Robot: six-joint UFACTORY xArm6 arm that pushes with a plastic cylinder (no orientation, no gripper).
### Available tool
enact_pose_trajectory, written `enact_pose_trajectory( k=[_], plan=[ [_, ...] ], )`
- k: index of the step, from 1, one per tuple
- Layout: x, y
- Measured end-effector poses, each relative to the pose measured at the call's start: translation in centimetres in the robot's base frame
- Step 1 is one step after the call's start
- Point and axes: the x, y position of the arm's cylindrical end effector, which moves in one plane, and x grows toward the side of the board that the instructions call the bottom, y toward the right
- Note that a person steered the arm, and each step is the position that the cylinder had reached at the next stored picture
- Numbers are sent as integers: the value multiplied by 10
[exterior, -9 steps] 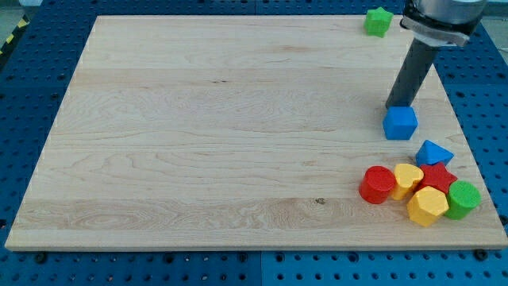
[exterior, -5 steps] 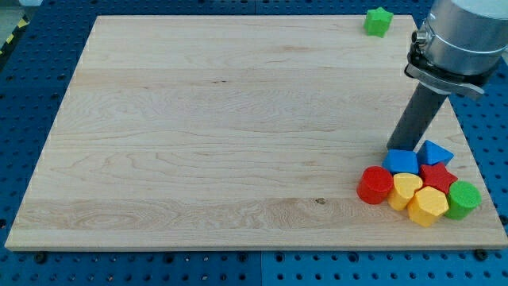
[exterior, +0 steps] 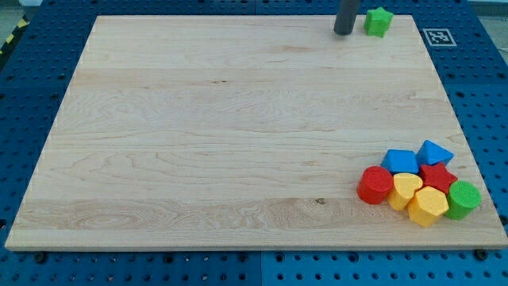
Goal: Push the green star towards the group of blocks
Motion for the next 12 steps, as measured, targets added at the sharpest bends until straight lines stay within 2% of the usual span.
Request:
enact_pose_trajectory(
  k=[1, 5, 8, 12],
  plan=[
    [-24, 4],
    [-23, 20],
    [-22, 81],
    [15, 81]
  ],
)
